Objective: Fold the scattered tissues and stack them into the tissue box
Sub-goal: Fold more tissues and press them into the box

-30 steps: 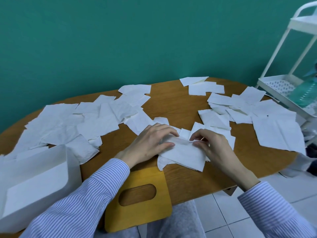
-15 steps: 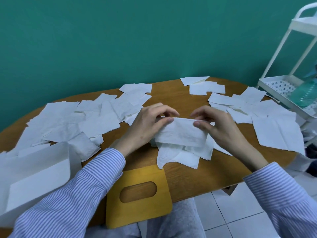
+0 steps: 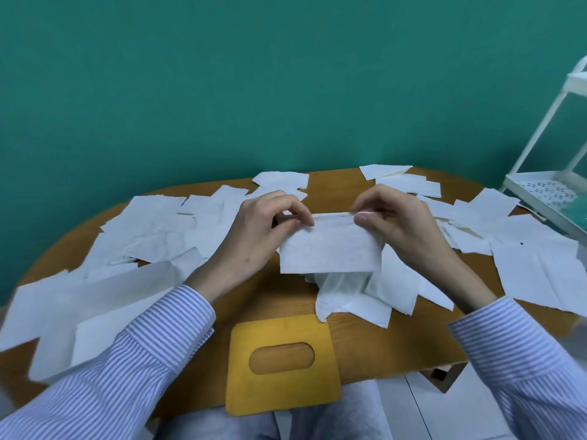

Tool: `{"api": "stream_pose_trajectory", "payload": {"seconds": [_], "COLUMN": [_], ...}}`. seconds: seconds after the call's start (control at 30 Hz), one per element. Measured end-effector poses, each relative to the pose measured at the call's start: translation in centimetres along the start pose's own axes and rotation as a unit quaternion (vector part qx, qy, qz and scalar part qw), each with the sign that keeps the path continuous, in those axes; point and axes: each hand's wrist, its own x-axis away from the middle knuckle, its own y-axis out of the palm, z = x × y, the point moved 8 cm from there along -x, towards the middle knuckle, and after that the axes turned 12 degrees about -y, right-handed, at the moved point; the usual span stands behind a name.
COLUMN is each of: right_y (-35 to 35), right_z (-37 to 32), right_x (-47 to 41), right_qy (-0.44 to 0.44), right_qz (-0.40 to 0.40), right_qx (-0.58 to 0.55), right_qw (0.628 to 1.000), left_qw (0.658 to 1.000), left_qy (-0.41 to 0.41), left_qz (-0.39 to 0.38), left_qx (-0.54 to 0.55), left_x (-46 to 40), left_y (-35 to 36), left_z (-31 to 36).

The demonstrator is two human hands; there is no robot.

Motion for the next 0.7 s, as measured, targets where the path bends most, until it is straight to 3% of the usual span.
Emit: {"api": "stream_pose_trajectory", "payload": {"seconds": [0.2, 0.7], "right_y": [4.9, 23.3], "right_z": [-4.5, -12.3], "right_x": [-2.6, -5.4], "right_qy": [-0.052, -0.077], "right_qz": [-0.077, -0.237], "right_qx": [-0.038, -0.094], "right_qw": [0.995, 0.964], "left_qw": [0.998, 0.976], "left_qy": [-0.064, -0.205], "left_qz": [-0.003, 0.035], "left_qx": [-0.003, -0.064], "left_x": [3.7, 15.1], "left_y": [-5.8, -18.6], "left_z": [-2.7, -12.8]}}
